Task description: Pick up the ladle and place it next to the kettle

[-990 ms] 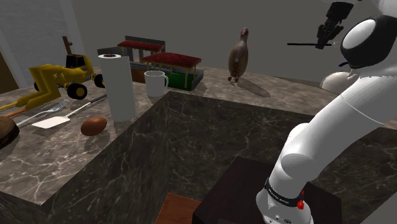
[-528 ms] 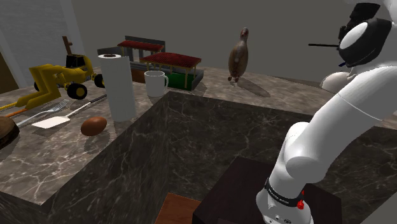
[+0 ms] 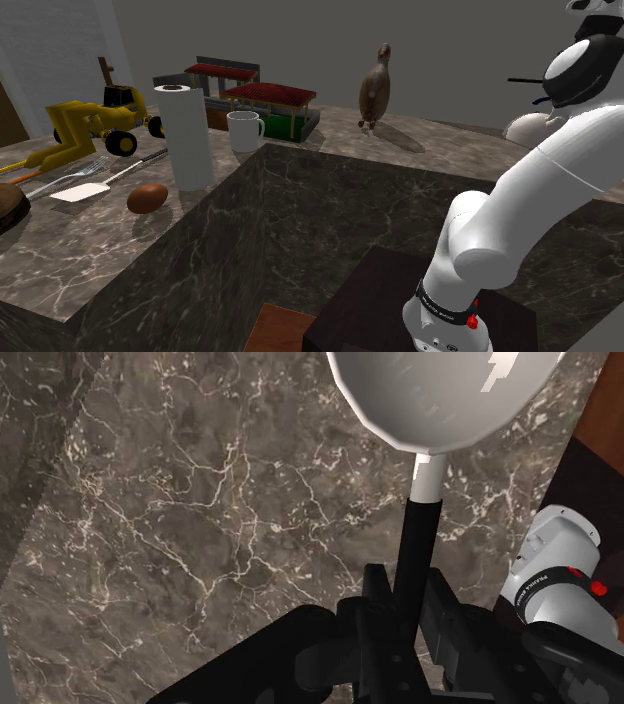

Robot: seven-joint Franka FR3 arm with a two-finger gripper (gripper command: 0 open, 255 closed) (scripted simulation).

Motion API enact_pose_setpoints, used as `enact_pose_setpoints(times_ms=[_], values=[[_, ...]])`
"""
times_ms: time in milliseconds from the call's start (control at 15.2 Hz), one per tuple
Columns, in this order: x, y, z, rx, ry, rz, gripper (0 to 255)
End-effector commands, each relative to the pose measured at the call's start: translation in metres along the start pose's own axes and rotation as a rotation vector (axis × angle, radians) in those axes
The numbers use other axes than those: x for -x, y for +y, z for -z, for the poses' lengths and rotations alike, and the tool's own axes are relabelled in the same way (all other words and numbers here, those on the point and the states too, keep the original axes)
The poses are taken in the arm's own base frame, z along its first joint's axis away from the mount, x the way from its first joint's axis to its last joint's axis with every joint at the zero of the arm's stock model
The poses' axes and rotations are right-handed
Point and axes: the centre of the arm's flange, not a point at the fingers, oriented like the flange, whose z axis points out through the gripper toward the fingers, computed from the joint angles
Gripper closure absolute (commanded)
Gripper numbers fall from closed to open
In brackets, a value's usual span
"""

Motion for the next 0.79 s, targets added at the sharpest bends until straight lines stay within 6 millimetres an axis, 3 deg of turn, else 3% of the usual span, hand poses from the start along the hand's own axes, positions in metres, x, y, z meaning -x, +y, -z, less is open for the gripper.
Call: enact_pose_setpoints(times_ms=[0, 726], values=[[0.002, 0.000, -0.010, 0.000, 0.000, -0.001, 255], [0.009, 0.000, -0.068, 0.000, 0.000, -0.001, 255]])
